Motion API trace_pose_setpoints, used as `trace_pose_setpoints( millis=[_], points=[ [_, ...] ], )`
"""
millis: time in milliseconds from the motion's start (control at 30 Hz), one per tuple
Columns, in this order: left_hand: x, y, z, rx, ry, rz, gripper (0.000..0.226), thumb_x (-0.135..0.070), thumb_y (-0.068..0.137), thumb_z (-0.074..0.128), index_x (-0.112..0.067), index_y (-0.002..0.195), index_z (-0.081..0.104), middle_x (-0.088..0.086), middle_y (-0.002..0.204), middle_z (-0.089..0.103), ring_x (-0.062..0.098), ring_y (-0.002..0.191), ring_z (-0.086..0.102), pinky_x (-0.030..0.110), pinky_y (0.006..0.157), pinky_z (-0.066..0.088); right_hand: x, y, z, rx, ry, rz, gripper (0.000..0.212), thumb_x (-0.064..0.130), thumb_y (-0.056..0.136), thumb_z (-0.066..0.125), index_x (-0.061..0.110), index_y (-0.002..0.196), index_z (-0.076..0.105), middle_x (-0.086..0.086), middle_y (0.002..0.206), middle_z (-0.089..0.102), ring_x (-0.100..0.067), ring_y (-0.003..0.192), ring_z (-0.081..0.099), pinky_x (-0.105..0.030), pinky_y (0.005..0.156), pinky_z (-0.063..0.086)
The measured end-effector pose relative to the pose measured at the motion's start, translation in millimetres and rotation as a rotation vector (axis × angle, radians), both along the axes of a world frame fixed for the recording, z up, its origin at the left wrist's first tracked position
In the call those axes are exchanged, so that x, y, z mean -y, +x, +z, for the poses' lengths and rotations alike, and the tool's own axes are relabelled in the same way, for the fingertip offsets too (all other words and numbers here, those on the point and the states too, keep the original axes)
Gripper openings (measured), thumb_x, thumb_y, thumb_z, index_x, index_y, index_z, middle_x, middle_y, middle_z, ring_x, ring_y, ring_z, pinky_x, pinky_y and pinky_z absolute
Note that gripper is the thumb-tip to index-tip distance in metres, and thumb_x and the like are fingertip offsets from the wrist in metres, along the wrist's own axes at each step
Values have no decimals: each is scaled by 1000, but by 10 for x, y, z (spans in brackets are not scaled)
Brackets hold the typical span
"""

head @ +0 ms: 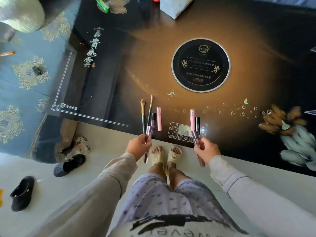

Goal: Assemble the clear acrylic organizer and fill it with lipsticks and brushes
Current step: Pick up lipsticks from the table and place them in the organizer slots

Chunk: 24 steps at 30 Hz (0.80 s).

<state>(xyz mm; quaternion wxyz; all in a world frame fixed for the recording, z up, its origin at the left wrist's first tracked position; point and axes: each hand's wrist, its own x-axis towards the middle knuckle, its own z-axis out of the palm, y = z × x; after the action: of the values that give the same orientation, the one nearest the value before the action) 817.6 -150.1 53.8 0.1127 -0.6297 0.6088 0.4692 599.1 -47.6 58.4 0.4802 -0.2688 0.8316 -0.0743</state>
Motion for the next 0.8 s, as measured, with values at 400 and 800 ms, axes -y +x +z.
trace_pose_setpoints(
  millis=[400, 800],
  points=[
    [-491, 834, 3, 170, 129, -81, 16, -14, 89, 53, -6, 100, 59, 14, 90, 64, 23, 75, 55, 32, 76, 51, -1022, -34, -81, -3, -79, -528, 10, 2, 83, 58, 7, 77, 51, -6, 62, 53, -16, 44, 49, -10, 29, 40],
    [37, 70, 59, 241, 85, -759, 15, -21, 93, 45, -10, 94, 54, 22, 104, 64, 32, 96, 62, 30, 75, 44, -1977, 822, -38, 24, -32, -1179, 6, 2, 81, 60, 5, 81, 54, -8, 61, 56, -18, 45, 50, -18, 30, 42]
  ],
)
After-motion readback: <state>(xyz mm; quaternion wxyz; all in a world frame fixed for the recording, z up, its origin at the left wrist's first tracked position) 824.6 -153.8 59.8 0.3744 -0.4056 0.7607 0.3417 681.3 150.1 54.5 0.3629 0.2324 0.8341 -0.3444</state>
